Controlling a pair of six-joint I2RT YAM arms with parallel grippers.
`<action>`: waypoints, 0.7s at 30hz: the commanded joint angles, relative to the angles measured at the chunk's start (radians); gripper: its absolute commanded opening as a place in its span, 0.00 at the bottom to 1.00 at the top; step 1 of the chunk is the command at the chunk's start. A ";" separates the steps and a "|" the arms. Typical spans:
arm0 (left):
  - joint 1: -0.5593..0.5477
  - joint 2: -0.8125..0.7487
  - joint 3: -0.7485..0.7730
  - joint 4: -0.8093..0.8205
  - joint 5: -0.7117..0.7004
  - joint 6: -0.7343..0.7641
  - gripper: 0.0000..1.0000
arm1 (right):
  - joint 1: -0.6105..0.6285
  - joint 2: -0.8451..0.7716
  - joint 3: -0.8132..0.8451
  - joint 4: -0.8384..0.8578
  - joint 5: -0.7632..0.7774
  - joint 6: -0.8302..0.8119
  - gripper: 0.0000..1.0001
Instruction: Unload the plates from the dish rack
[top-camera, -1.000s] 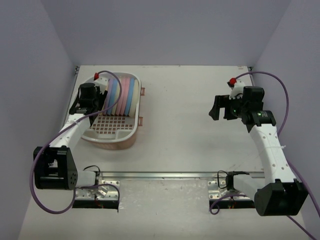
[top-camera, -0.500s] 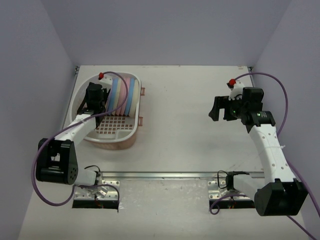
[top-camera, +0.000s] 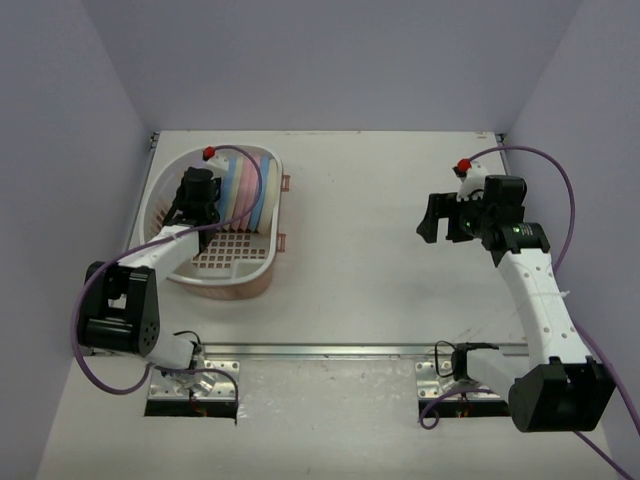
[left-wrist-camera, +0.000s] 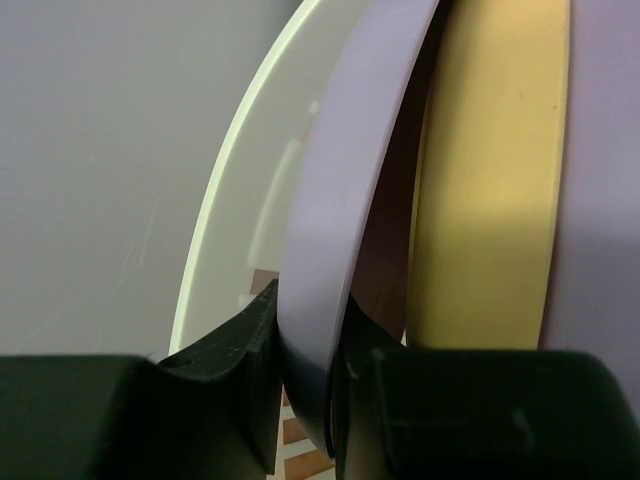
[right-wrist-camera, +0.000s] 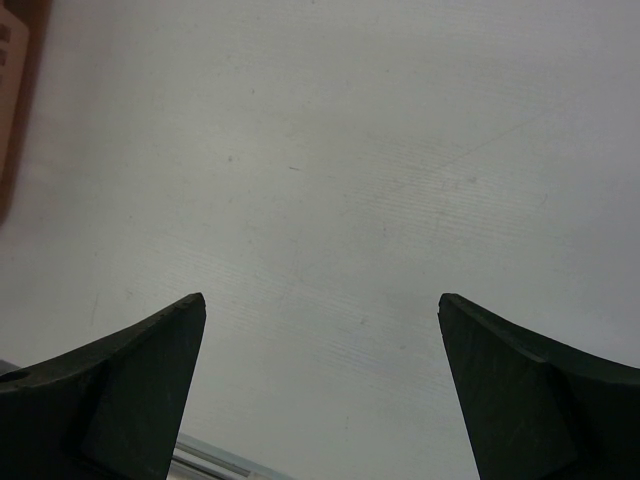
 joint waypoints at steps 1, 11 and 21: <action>-0.030 -0.064 0.056 0.041 -0.059 0.004 0.00 | 0.002 -0.016 0.003 0.032 -0.015 0.006 0.99; -0.091 -0.145 0.142 0.102 -0.194 0.185 0.00 | 0.002 -0.018 0.008 0.031 -0.028 0.014 0.99; -0.122 -0.230 0.352 -0.033 -0.204 0.113 0.00 | 0.002 -0.022 0.041 0.022 -0.084 0.015 0.99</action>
